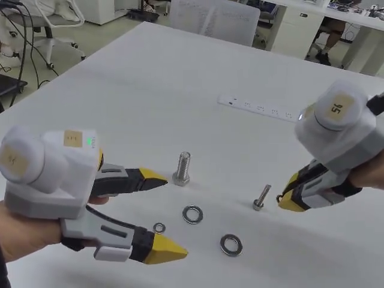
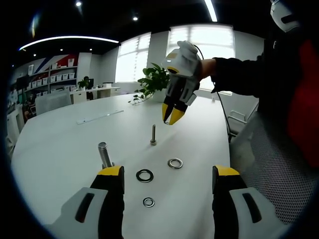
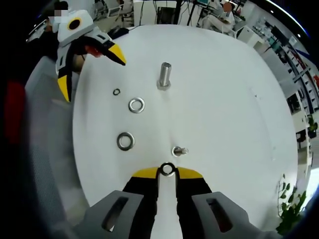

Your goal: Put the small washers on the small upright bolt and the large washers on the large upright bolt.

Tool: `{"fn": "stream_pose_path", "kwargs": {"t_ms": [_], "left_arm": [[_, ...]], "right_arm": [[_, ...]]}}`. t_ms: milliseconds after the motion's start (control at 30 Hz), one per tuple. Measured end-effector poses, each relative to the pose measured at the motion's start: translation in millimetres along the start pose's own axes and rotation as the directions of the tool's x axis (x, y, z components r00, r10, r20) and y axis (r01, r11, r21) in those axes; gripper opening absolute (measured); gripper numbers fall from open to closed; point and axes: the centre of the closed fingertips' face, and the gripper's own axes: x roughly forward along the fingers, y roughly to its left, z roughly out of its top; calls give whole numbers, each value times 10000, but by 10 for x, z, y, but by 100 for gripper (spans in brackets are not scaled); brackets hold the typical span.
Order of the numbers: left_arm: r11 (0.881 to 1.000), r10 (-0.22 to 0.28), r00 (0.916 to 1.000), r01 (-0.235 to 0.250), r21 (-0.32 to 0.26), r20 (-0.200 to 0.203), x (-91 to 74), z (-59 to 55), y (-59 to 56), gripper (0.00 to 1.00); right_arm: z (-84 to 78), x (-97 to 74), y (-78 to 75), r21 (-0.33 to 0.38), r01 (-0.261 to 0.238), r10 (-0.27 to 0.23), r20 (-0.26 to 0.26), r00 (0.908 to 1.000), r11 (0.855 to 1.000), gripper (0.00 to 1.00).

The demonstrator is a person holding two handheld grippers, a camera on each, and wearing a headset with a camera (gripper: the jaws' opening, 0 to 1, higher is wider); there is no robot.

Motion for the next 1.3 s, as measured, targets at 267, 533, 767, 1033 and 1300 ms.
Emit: {"fn": "stream_pose_path", "kwargs": {"t_ms": [267,533,767,1033,1300], "left_arm": [[10000,49,10000,-49,-28,-16,-3,-7,13,71],[9999,104,9999,-104,-63,-23,-10,-12,19,71],[9999,143,9999,-143,-92,-10,-13,-11,24,70],[9998,172,9998,-173,-125,-18,-15,-20,35,70],[9998,175,9998,-176,-132,-21,-18,-25,36,70]], "right_arm": [[118,-11,-143,-306,185,-184,39,9998,9994,14],[180,73,-217,-540,128,-128,1,9999,9985,14],[140,138,-210,-637,9,-23,-223,9997,9980,14],[134,177,-207,-633,-71,54,-267,9996,9980,14],[143,199,-203,-666,-106,87,-284,9996,9977,14]]}}
